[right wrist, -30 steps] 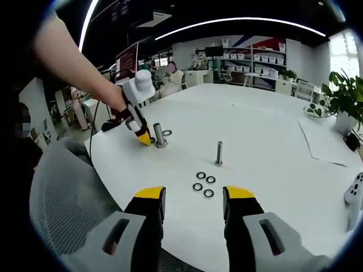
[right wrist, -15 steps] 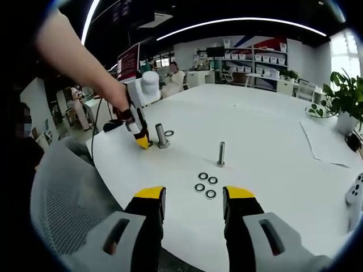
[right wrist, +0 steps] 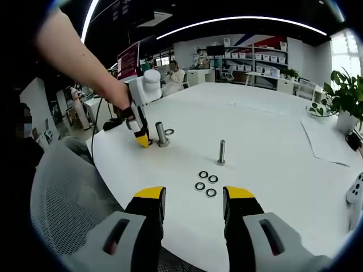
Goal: Place the washer onto the threaded stud by aligning its center hole with the stud, sliding it down to the base, and recovering from edge contact or off-axis alignment until the washer reaches the visible bottom stop.
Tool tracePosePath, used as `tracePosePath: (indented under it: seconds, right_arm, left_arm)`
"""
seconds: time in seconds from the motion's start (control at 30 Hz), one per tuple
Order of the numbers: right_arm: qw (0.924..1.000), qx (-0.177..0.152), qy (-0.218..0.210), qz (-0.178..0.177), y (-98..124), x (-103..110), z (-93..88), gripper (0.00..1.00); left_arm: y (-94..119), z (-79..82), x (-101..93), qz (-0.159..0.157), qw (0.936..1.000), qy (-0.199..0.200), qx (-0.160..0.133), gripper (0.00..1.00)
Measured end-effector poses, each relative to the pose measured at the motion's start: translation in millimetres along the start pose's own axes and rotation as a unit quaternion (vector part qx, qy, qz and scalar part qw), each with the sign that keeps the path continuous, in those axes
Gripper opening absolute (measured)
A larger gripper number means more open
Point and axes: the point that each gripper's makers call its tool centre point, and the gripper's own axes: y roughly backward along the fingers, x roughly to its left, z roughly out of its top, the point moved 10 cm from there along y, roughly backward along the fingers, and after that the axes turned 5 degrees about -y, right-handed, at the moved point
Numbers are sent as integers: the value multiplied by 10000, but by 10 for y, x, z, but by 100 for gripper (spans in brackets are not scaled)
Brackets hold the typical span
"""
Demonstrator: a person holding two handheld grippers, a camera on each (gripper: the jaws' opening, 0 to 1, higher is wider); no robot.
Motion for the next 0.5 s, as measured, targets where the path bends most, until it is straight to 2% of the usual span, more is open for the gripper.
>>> tracePosePath:
  seconds: [0.5]
  right_arm:
    - [10000, -21, 1, -26, 1, 1, 7, 43]
  left_arm:
    - [14, -25, 0, 5, 9999, -108, -88, 19]
